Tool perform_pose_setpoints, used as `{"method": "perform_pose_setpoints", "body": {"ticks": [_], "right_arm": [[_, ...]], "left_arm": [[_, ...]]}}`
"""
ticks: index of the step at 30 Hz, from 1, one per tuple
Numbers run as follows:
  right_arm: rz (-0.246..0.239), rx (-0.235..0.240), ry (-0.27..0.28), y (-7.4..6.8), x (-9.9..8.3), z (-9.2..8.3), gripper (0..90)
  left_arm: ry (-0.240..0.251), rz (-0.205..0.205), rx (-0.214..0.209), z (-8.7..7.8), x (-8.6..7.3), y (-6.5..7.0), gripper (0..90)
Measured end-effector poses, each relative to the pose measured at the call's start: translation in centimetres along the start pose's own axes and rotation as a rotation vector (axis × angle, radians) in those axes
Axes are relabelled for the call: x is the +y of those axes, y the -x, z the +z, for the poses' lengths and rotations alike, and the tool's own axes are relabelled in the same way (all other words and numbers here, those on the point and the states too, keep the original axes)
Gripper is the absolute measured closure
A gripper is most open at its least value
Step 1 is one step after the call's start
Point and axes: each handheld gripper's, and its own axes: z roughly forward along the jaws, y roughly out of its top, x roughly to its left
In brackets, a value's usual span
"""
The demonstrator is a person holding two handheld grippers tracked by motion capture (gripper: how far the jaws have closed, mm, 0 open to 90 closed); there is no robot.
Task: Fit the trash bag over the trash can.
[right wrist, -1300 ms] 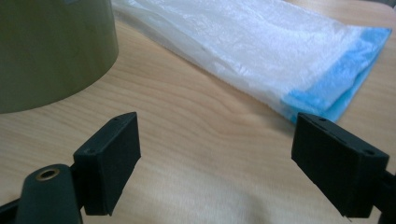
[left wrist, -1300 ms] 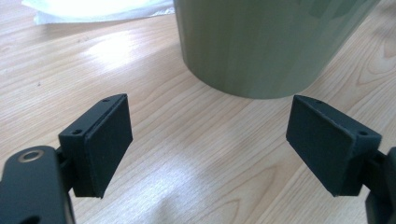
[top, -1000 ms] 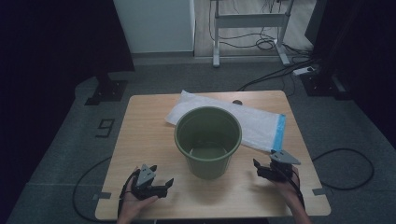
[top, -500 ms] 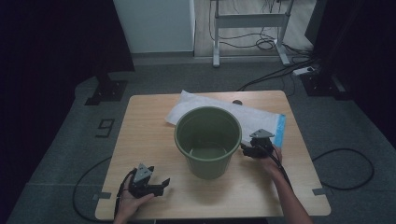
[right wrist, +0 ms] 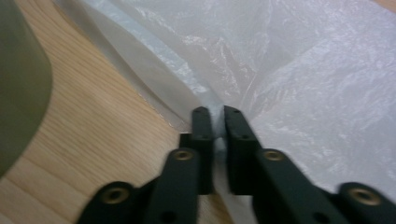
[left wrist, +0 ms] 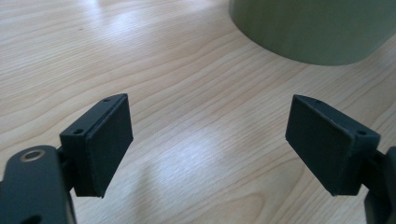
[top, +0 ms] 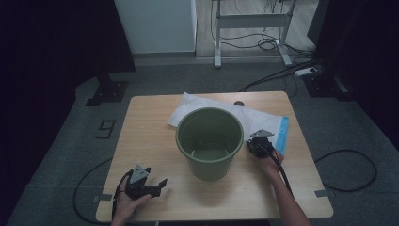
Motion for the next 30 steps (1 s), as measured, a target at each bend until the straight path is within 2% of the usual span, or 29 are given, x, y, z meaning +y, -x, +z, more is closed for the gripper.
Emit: {"method": "perform_pose_setpoints", "body": {"ticks": [2, 5, 7, 9, 13, 16, 19, 26, 27, 28, 30], "right_arm": [[0.008, -0.02, -0.004, 0.2, -0.2, -0.6, 88.6], [0.045, -0.034, 0.027, 0.7, -1.2, -2.6, 88.8], [0.083, -0.03, 0.06, 0.8, -2.6, -4.5, 88.8], [0.067, -0.059, 0.062, 0.9, -4.4, -6.4, 88.8], [0.077, -0.058, 0.062, 1.7, -7.6, -9.5, 88.8], [0.114, -0.029, 0.062, 2.5, -9.6, -11.0, 88.9], [0.135, -0.025, 0.067, 3.2, -10.9, -12.6, 89.0], [0.134, -0.02, 0.042, 3.3, -12.5, -13.8, 88.8], [0.14, -0.025, 0.041, 3.3, -12.6, -13.8, 87.5], [0.144, -0.027, 0.041, 3.3, -12.6, -13.7, 81.7], [0.144, -0.052, 0.056, 3.0, -12.5, -13.8, 63.3]], "left_arm": [[0.0, -0.014, 0.014, -0.2, -0.2, -0.4, 14.9], [0.004, -0.024, 0.031, -0.5, -0.3, -0.7, 15.2], [0.015, -0.036, 0.03, -0.7, -0.3, -0.8, 15.2], [0.022, -0.041, 0.027, -0.8, -0.3, -0.7, 15.3], [0.015, -0.032, 0.024, -0.6, -0.2, -0.4, 15.5], [0.014, -0.026, 0.02, -0.5, -0.1, -0.2, 15.5], [0.009, -0.025, 0.019, -0.4, -0.1, -0.2, 15.5], [0.002, -0.03, 0.014, -0.3, -0.3, -0.3, 15.6], [0.001, -0.029, 0.013, -0.3, -0.3, -0.2, 15.6], [-0.001, -0.027, 0.012, -0.3, -0.3, -0.2, 15.6], [-0.001, -0.029, 0.011, -0.2, -0.4, -0.1, 15.6]]}}
